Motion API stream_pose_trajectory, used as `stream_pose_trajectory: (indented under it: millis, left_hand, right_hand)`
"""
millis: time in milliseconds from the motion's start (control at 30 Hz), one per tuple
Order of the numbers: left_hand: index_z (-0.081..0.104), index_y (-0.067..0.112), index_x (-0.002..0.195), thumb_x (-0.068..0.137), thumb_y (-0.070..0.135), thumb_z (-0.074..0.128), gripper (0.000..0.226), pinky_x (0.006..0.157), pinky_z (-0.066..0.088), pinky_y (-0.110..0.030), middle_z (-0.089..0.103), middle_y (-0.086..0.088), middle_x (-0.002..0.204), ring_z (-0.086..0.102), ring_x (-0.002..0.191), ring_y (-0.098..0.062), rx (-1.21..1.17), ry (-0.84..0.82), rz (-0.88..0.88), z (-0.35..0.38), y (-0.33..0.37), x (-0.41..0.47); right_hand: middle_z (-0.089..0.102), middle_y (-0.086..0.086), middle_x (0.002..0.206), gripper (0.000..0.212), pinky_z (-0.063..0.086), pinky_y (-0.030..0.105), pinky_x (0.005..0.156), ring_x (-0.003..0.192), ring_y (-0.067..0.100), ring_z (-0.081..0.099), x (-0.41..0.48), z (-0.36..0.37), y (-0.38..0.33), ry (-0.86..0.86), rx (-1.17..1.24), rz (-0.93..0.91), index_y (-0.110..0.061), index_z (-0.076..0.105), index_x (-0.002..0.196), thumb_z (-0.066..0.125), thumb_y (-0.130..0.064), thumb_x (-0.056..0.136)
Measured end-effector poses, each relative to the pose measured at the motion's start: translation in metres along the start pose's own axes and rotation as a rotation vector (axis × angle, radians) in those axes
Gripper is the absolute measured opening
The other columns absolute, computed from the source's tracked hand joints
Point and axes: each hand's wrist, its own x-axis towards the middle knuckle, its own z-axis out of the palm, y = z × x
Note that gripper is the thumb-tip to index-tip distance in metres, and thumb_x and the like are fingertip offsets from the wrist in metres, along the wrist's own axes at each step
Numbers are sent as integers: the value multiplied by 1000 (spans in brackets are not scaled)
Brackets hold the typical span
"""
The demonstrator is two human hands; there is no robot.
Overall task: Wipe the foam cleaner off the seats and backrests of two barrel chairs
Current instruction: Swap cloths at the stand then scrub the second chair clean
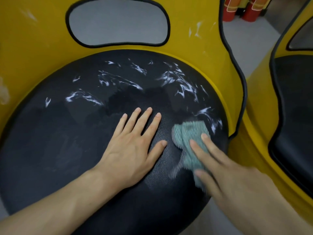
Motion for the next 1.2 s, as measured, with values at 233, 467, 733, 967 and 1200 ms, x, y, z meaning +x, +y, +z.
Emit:
stream_pose_trajectory:
  millis: [233,467,733,967,1200]
  left_hand:
    - [0,18,163,93,71,-2,88,127,-6,-43,-4,3,171,-15,156,-15,33,-16,-24,-5,1,4]
    - [3,16,162,89,86,6,102,125,-4,-32,-6,3,170,-13,155,-9,-11,-14,-45,-2,4,-18]
    - [-33,22,153,56,107,-9,132,124,-16,-36,-41,8,160,-42,143,-6,-22,-65,-28,-6,11,20]
    - [33,-1,155,78,99,25,126,116,18,-49,28,-14,164,26,152,-33,14,-22,40,13,5,26]
    - [35,-4,154,79,98,24,126,119,16,-49,29,-15,164,25,152,-28,0,29,61,19,3,26]
  right_hand:
    - [-3,-25,163,55,41,26,46,61,14,62,18,-5,3,92,7,11,-56,-4,153,13,-63,101]
    - [15,-19,164,59,39,20,37,47,11,55,-2,7,4,105,102,44,-48,15,157,21,-62,100]
    - [-16,-31,159,57,43,23,47,69,10,64,37,-4,10,67,43,1,-59,-19,148,-2,-66,94]
    - [43,11,153,49,35,47,111,130,36,52,8,44,26,146,-276,-297,-18,58,124,13,-34,111]
    - [3,-31,161,61,38,22,47,71,8,67,57,-8,7,94,128,110,-61,-4,151,4,-67,90]
